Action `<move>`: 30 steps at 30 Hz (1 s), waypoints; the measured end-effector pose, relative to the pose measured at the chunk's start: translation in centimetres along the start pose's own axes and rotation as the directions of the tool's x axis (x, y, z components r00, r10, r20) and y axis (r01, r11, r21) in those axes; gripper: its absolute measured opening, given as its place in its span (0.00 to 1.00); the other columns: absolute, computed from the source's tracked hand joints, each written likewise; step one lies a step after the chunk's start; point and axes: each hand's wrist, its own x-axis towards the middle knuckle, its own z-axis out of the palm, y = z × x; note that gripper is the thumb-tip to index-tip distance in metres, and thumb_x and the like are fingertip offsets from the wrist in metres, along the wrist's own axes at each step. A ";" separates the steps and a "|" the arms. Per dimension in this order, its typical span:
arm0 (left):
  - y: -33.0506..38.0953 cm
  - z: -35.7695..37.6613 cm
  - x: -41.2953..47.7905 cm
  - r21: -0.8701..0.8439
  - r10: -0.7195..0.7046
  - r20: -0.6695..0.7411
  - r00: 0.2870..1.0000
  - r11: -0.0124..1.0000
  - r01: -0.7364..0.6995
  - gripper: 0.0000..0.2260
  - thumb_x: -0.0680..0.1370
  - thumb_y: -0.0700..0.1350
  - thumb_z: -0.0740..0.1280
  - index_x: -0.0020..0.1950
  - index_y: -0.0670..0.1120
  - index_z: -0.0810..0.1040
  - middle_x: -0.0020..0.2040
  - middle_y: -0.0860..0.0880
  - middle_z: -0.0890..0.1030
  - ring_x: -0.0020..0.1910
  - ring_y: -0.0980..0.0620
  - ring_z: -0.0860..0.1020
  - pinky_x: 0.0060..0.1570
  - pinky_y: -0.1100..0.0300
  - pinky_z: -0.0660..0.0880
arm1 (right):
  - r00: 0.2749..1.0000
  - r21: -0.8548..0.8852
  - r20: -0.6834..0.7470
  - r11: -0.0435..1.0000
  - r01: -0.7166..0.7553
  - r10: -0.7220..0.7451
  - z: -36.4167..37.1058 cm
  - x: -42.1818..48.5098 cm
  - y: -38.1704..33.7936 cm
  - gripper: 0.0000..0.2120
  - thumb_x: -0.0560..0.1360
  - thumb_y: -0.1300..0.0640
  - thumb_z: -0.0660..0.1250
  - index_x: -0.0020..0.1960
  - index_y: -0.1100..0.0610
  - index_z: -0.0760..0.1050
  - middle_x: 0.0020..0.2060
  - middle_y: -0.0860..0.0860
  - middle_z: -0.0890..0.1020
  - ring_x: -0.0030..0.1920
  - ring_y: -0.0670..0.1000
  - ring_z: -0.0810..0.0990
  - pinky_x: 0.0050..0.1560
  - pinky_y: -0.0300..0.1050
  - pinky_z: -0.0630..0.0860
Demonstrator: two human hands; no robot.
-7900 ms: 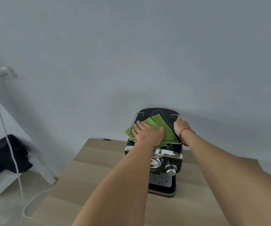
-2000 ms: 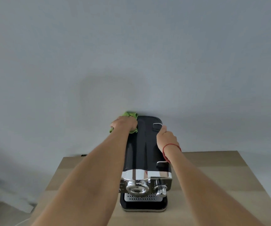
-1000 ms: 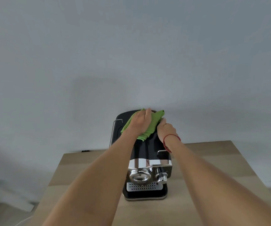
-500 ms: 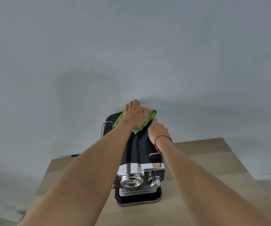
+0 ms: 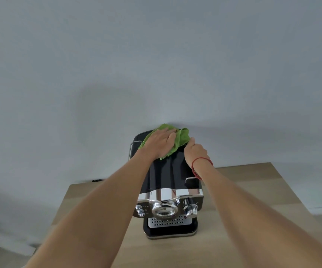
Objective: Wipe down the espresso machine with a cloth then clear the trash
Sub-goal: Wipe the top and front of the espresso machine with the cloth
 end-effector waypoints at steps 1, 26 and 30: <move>0.0 -0.1 0.4 0.018 -0.006 0.015 1.000 1.000 0.005 0.20 0.83 0.48 0.46 0.68 0.46 0.71 0.73 0.47 0.68 0.73 0.51 0.63 0.72 0.57 0.55 | 1.000 -0.001 0.000 1.000 -0.001 0.001 0.0 0.1 -0.1 0.31 0.82 0.44 0.39 0.69 0.63 0.69 0.66 0.61 0.74 0.66 0.60 0.72 0.67 0.52 0.65; 4.1 3.7 -10.4 0.083 -0.259 -0.073 0.963 0.961 0.265 0.25 0.83 0.52 0.46 0.80 0.50 0.45 0.80 0.47 0.43 0.78 0.43 0.41 0.75 0.45 0.41 | 1.000 -0.028 -0.003 0.999 0.022 -0.022 -0.8 -1.4 -0.6 0.31 0.83 0.46 0.40 0.69 0.66 0.68 0.68 0.63 0.72 0.69 0.61 0.70 0.70 0.52 0.63; 4.1 2.7 -9.6 0.056 -0.324 -0.028 0.946 0.944 0.325 0.32 0.80 0.63 0.49 0.79 0.52 0.44 0.80 0.47 0.42 0.78 0.43 0.41 0.75 0.45 0.41 | 0.999 0.003 0.019 0.999 0.042 -0.042 -1.0 -2.4 -0.3 0.30 0.83 0.47 0.40 0.69 0.66 0.68 0.68 0.64 0.72 0.69 0.61 0.70 0.69 0.51 0.63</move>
